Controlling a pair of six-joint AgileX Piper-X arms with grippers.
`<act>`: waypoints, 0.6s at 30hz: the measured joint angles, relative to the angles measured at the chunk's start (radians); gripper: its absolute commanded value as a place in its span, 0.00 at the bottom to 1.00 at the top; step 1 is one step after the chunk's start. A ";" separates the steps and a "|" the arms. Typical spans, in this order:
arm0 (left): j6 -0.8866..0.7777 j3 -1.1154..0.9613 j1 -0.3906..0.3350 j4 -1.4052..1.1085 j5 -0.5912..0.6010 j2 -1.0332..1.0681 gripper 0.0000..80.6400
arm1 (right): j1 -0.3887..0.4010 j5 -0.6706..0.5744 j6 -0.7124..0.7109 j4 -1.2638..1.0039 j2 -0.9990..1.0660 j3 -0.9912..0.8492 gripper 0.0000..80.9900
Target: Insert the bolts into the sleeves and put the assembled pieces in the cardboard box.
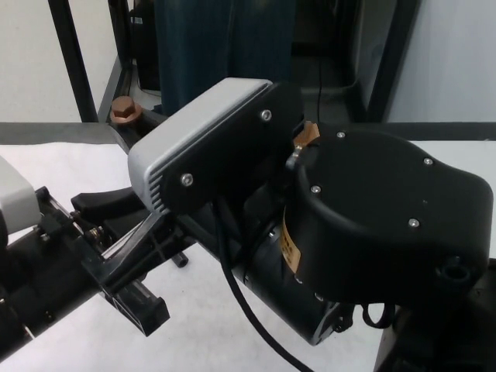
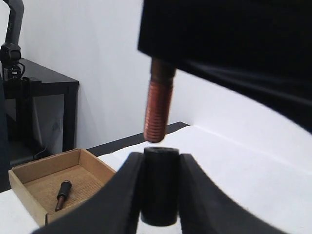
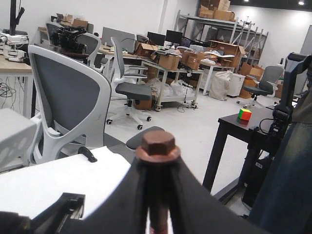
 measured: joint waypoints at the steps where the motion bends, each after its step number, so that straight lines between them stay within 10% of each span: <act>1: 0.002 0.000 0.000 0.000 0.000 0.000 0.01 | 0.000 0.000 -0.001 0.000 0.000 0.000 0.00; 18: 0.012 0.000 0.000 0.002 0.000 0.000 0.01 | -0.046 0.028 0.008 0.007 0.000 0.000 0.00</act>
